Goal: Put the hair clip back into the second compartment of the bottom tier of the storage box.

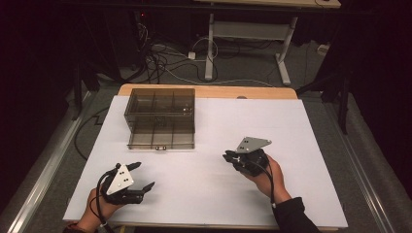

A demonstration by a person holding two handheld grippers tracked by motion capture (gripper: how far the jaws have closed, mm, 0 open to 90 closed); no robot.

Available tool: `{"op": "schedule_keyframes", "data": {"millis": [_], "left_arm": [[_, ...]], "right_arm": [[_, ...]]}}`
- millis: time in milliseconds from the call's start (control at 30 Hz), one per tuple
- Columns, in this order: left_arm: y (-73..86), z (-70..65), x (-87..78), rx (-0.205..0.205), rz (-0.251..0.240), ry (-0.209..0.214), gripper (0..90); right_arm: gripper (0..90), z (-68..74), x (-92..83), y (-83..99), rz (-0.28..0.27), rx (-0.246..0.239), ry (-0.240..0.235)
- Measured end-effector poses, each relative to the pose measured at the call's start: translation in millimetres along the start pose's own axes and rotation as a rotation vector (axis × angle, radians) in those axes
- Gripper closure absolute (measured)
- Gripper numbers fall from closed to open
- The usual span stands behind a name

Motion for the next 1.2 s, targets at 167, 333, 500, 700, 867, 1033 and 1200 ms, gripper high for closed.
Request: {"op": "schedule_keyframes", "data": {"millis": [167,333,500,700,867,1033,1200], "left_arm": [[0.0,-0.3,0.5,-0.001,0.001,0.001,19.7],[-0.1,-0.6,0.6,-0.001,0.001,0.002,19.7],[0.3,-0.7,-0.4,-0.002,0.000,0.002,19.7],[0.2,0.1,-0.6,0.002,0.000,-0.002,19.7],[0.2,0.5,-0.4,-0.003,-0.001,-0.003,19.7],[0.2,1.2,-1.6,-0.006,-0.003,-0.004,19.7],[0.8,1.6,-2.8,-0.012,-0.009,-0.004,19.7]], "right_arm": [[80.1,1.0,6.7,-12.0,-0.010,-0.021,-0.009],[80.1,2.3,11.3,-24.3,-0.032,-0.025,-0.026],[80.1,3.3,17.3,-36.4,-0.042,-0.036,-0.042],[80.1,2.7,28.3,-52.7,-0.055,-0.054,-0.059],[80.2,4.8,40.6,-69.7,-0.057,-0.082,-0.066],[80.1,9.7,58.7,-86.1,-0.049,-0.109,-0.080],[80.1,13.6,76.5,-93.7,-0.041,-0.116,-0.093]]}}
Point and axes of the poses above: each handheld gripper's, and its own axes: x roughly forward along the jaws, y roughly out of its underside, z roughly to its left, the point moved 4 cm from there along x, roughly forward along the jaws, and after that the axes turned 10 degrees about -y, right-handed, at the moved point
